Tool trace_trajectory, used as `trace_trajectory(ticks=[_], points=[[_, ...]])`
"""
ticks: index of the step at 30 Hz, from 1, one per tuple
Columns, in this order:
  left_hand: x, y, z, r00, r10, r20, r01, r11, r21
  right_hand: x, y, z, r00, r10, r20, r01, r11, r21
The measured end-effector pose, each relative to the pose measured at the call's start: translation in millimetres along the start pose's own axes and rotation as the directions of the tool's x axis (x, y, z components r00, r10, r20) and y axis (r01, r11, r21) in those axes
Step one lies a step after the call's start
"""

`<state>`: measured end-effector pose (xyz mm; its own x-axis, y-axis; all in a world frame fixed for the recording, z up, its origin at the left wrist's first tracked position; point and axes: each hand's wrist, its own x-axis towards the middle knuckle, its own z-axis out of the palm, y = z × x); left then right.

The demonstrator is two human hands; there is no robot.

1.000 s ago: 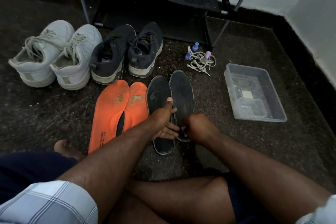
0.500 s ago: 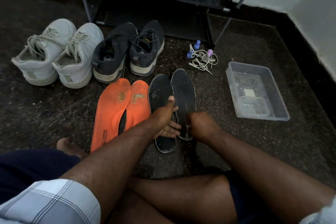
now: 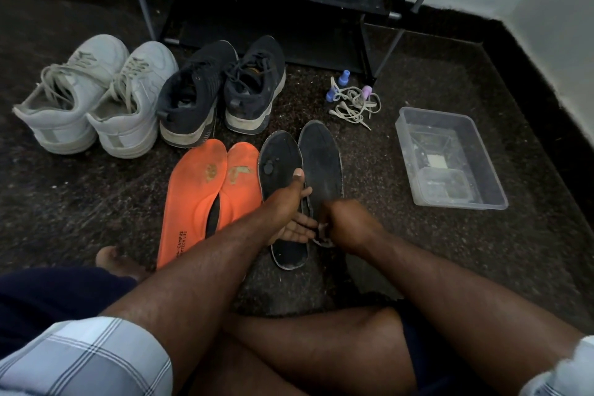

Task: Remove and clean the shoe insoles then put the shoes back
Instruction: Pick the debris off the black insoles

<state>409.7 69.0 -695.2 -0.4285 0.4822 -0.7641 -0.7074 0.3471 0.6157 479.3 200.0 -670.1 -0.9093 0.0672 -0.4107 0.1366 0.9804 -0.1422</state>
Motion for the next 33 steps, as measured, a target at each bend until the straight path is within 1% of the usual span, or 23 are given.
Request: trace_trajectory(ticks=[2, 4, 6, 8, 10, 12, 15, 17, 19, 22, 23, 26, 27, 30, 31, 33], points=[[0, -1, 1, 1.0, 0.002, -0.005, -0.002, 1.0, 0.001, 5, 7, -6, 0.995, 0.056, -0.082, -0.056, 0.998, 0.006], [0, -1, 1, 1.0, 0.005, -0.008, -0.005, 1.0, -0.003, 7, 11, -10, 0.987, 0.105, -0.124, -0.101, 0.994, 0.038], [1, 0, -1, 1.0, 0.004, -0.002, -0.004, 1.0, -0.004, 6, 13, -11, 0.986, 0.1, -0.132, -0.087, 0.991, 0.099], [2, 0, -1, 1.0, -0.001, -0.003, 0.001, 1.0, -0.004, 5, 15, -12, 0.988, 0.076, -0.132, -0.063, 0.993, 0.1], [2, -1, -1, 1.0, 0.001, -0.005, -0.001, 1.0, -0.002, 8, 16, -12, 0.995, 0.045, -0.09, -0.044, 0.999, 0.003], [3, -1, 0, 1.0, 0.001, -0.008, -0.001, 1.0, -0.005, 11, 12, -8, 1.0, 0.024, -0.014, -0.025, 0.997, -0.076], [3, -1, 0, 1.0, -0.002, -0.01, 0.002, 1.0, -0.009, 9, 2, 1, 0.996, -0.025, 0.086, 0.036, 0.991, -0.126], [2, -1, 0, 1.0, 0.001, -0.009, -0.001, 1.0, -0.011, 4, 0, 4, 0.991, -0.069, 0.119, 0.084, 0.988, -0.128], [3, -2, 0, 1.0, 0.009, -0.009, -0.009, 1.0, -0.009, 5, 3, 2, 0.994, -0.069, 0.085, 0.077, 0.993, -0.091], [4, -3, -1, 1.0, 0.014, -0.014, -0.014, 1.0, -0.004, 9, 6, 0, 1.0, -0.007, 0.014, 0.008, 0.999, -0.047], [4, -3, -1, 1.0, 0.013, -0.013, -0.013, 1.0, -0.005, 9, 6, 1, 1.0, 0.0, 0.02, 0.001, 0.999, -0.043], [4, -3, -2, 1.0, 0.01, -0.003, -0.01, 1.0, -0.01, 4, 3, 7, 0.997, -0.035, 0.073, 0.038, 0.998, -0.052], [5, -3, -2, 1.0, 0.012, -0.003, -0.012, 1.0, -0.01, 3, 2, 7, 0.997, -0.041, 0.072, 0.044, 0.998, -0.038], [4, -3, -2, 1.0, 0.014, -0.011, -0.014, 1.0, 0.001, 6, 1, 5, 1.0, -0.029, 0.002, 0.029, 0.999, 0.016], [4, -3, -2, 1.0, 0.014, -0.01, -0.014, 1.0, 0.002, 5, 0, 5, 1.0, -0.029, -0.002, 0.029, 0.999, 0.016], [4, -3, -2, 1.0, 0.014, -0.004, -0.014, 1.0, -0.001, 3, 0, 6, 0.998, -0.029, 0.048, 0.029, 1.0, -0.008]])
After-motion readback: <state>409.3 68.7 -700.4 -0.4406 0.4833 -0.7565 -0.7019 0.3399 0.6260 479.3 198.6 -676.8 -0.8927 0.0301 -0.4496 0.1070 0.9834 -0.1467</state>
